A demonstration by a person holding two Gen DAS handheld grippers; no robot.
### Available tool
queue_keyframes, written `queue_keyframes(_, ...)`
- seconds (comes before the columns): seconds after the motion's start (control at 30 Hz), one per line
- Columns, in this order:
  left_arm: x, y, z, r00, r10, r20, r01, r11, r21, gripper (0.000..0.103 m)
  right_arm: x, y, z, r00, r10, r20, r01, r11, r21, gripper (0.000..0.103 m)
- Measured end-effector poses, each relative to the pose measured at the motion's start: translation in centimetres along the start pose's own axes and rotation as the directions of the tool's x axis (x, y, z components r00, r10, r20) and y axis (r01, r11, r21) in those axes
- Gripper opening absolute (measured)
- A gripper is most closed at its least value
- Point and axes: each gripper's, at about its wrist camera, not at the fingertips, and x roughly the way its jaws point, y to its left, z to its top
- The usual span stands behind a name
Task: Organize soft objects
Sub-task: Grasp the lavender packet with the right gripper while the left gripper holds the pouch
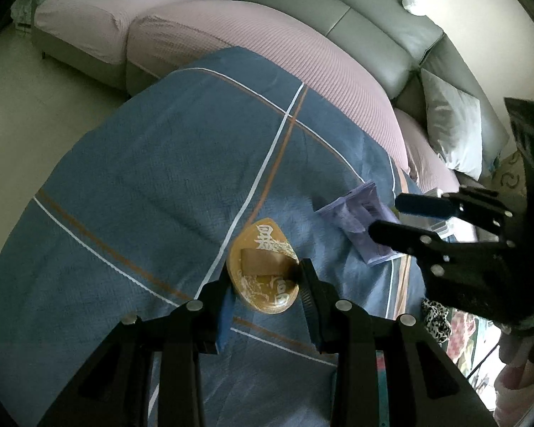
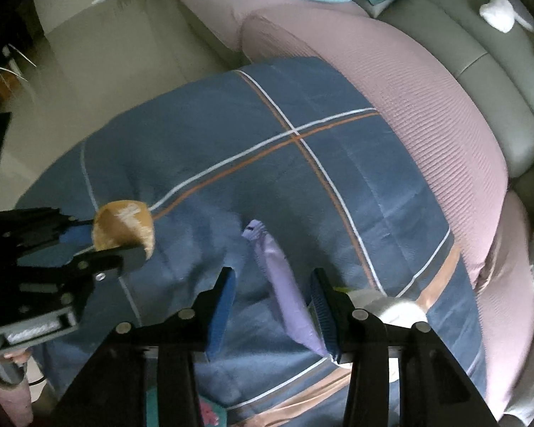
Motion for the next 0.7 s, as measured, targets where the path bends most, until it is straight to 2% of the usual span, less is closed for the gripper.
queue_keyframes(0.07,0.1,0.1,0.0,1.000,0.000,-0.002,0.000,1.000,0.000,0.036,0.6,-0.2,0.3,1.000,0.001,-0.018,-0.001,1.000,0.006,0.045)
queue_keyframes(0.13,0.2,0.1,0.1,1.000,-0.003,-0.005,0.002,1.000,-0.001,0.036,1.1,-0.3,0.4,0.999,-0.006,-0.034,0.007,1.000,0.005,0.034)
queue_keyframes(0.2,0.4,0.1,0.1,1.000,-0.002,-0.008,0.002,1.000,-0.003,0.036,1.5,-0.2,0.4,0.999,-0.007,-0.042,0.007,1.000,0.000,0.033)
queue_keyframes(0.33,0.5,0.2,0.1,1.000,-0.001,-0.013,0.001,1.000,-0.006,0.036,1.6,-0.1,0.1,0.999,-0.010,-0.046,0.010,1.000,-0.004,0.022)
queue_keyframes(0.6,0.4,-0.1,0.2,1.000,-0.006,-0.022,0.005,1.000,-0.013,0.036,1.3,0.5,-0.2,0.999,-0.017,-0.052,0.015,1.000,-0.025,0.014)
queue_keyframes(0.7,-0.1,-0.1,0.2,1.000,-0.007,-0.016,0.006,1.000,-0.022,0.036,0.4,0.6,-0.2,0.999,-0.003,-0.038,0.003,1.000,-0.018,0.014)
